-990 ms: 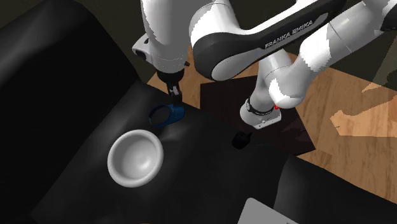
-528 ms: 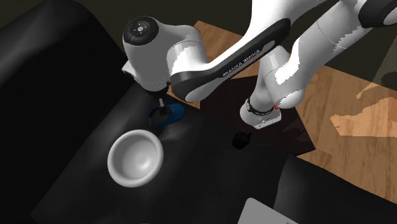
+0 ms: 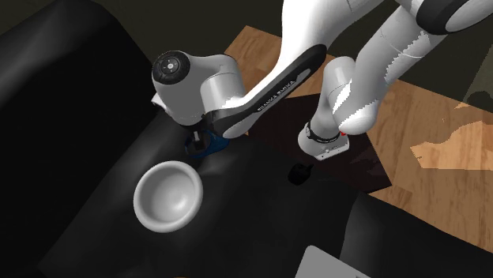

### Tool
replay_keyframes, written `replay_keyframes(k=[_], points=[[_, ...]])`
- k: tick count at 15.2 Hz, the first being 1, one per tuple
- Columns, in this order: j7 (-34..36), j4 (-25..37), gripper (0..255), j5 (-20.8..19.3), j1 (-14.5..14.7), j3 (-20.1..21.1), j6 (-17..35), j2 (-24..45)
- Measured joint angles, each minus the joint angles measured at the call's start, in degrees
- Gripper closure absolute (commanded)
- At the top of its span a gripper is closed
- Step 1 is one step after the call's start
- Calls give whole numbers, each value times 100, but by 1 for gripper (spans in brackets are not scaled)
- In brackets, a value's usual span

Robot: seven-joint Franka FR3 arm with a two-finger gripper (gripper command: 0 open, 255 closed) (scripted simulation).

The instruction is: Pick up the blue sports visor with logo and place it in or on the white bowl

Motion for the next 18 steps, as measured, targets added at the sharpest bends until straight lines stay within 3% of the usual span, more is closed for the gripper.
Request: replay_keyframes(k=[8, 9, 18], points=[[23, -97, 0, -60, -32, -15, 216, 115], [23, -97, 255, -60, -32, -15, 216, 115], [23, -97, 255, -60, -32, -15, 216, 115]])
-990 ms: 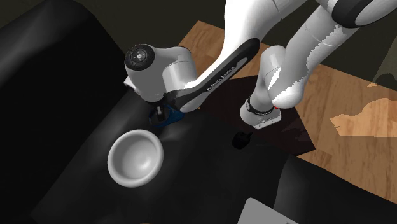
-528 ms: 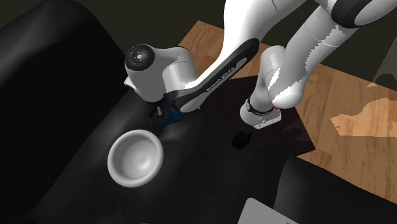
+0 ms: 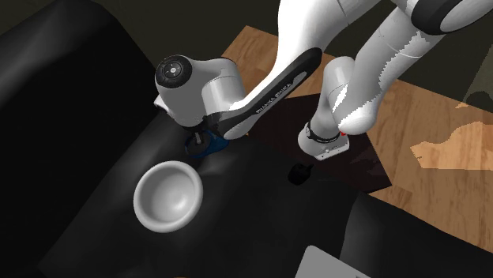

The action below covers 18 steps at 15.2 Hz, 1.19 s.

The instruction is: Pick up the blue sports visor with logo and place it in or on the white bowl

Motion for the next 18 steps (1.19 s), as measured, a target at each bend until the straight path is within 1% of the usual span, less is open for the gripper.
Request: replay_keyframes(k=[2, 5, 18], points=[[-14, 10, 255, 9, 1, -4, -30, -21], [-56, 108, 255, 62, 20, -2, -233, -132], [-311, 684, 255, 254, 66, -52, -1278, -622]])
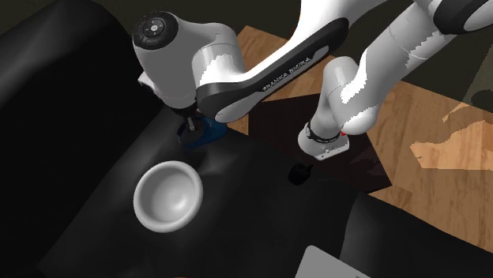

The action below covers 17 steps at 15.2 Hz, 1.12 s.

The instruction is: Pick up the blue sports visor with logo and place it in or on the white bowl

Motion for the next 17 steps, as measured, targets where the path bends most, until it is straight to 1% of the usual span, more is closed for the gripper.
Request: replay_keyframes(k=[10, 17], points=[[-139, 571, 255, 82, 18, -25, -797, -237], [-153, 1068, 255, 111, 36, 6, -1298, -239]])
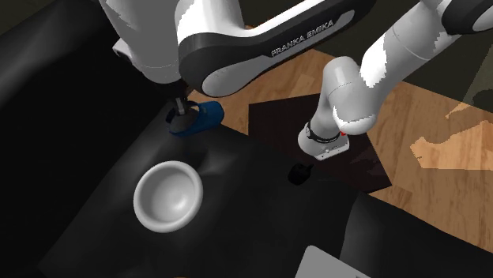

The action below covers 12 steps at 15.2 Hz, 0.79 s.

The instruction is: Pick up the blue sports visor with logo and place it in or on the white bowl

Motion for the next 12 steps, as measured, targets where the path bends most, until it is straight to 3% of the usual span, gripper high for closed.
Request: replay_keyframes(k=[12], points=[[1475, 2137, 255, -287, 506, 936, -617, 1772]])
